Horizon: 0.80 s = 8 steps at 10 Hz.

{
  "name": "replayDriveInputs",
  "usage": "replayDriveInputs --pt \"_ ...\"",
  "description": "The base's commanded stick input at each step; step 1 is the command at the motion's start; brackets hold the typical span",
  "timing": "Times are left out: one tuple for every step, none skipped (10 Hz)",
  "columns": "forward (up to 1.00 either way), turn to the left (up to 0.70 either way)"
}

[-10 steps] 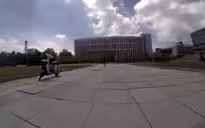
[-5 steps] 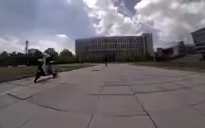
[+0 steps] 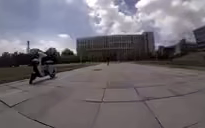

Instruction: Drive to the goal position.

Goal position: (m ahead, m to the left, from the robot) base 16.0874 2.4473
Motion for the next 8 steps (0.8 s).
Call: replayDriveInputs --pt "0.70 0.00" --pt "0.70 0.00" --pt "0.70 0.00" --pt "0.70 0.00" --pt "0.70 0.00" --pt "0.70 0.00" --pt "0.70 0.00" --pt "0.70 0.00"
